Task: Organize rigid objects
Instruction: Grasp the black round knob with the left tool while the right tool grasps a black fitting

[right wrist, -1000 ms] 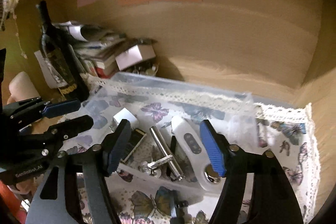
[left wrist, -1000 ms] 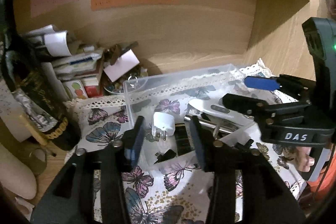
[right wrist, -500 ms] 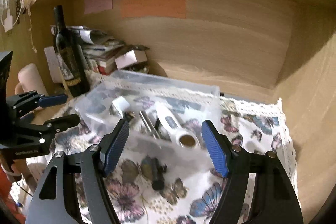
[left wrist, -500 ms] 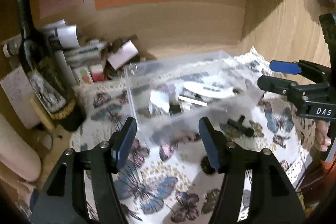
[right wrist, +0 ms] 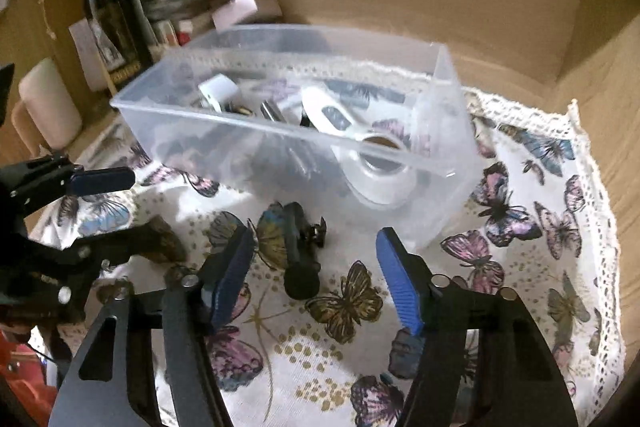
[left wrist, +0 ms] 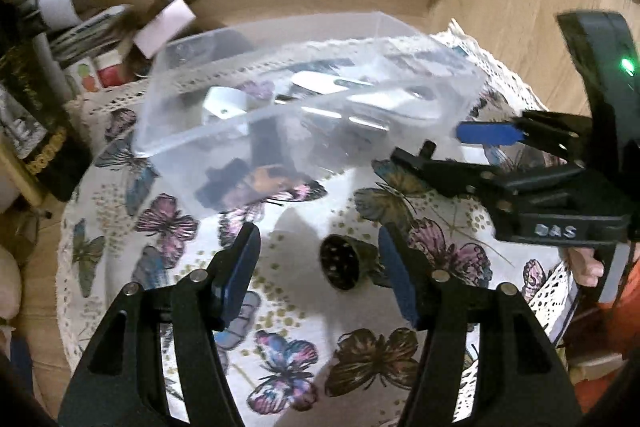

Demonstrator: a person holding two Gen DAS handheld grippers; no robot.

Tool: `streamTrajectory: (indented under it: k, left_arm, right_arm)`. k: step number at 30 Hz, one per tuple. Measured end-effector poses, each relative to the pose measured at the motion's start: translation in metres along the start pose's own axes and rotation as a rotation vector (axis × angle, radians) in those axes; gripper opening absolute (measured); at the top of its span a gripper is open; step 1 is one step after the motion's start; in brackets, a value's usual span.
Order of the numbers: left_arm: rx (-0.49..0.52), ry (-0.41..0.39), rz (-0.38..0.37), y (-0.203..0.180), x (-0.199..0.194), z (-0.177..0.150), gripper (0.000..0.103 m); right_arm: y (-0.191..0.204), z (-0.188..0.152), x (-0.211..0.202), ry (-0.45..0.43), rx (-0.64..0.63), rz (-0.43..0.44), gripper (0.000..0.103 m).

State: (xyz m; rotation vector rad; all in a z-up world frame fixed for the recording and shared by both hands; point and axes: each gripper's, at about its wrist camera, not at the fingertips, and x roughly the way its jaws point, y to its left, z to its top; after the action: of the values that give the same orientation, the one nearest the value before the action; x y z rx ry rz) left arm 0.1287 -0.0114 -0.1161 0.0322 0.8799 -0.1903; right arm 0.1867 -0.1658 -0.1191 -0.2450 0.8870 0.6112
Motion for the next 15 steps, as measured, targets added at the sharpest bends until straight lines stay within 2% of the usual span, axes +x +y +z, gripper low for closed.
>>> streamTrajectory:
  k: [4, 5, 7, 8, 9, 10, 15]
  left_arm:
    - [0.008, 0.034, -0.018, -0.005, 0.011, 0.0, 0.061]
    - [0.01, 0.043, -0.025, -0.005, 0.014, 0.0, 0.058]
    - [0.014, 0.062, -0.036, -0.007, 0.02, -0.001, 0.045]
    - [0.019, 0.068, -0.045, -0.008, 0.022, -0.001, 0.035]
    - [0.022, 0.065, -0.046, -0.008, 0.022, -0.001, 0.035]
    - [0.02, 0.055, -0.05, -0.008, 0.02, -0.001, 0.035]
    - [0.005, 0.02, -0.04, -0.004, 0.009, 0.0, 0.035]
  right_arm:
    - [-0.002, 0.004, 0.013, 0.041, 0.01, 0.019, 0.045]
    - [-0.001, 0.005, 0.017, 0.05, 0.008, 0.021, 0.044]
    - [0.001, 0.007, 0.021, 0.057, 0.001, 0.02, 0.038]
    - [0.003, 0.007, 0.023, 0.058, -0.007, 0.016, 0.035]
    - [0.005, 0.007, 0.024, 0.058, -0.02, 0.014, 0.025]
    - [0.006, 0.007, 0.024, 0.059, -0.025, 0.016, 0.023]
    - [0.011, 0.007, 0.012, 0.017, -0.031, 0.007, 0.023]
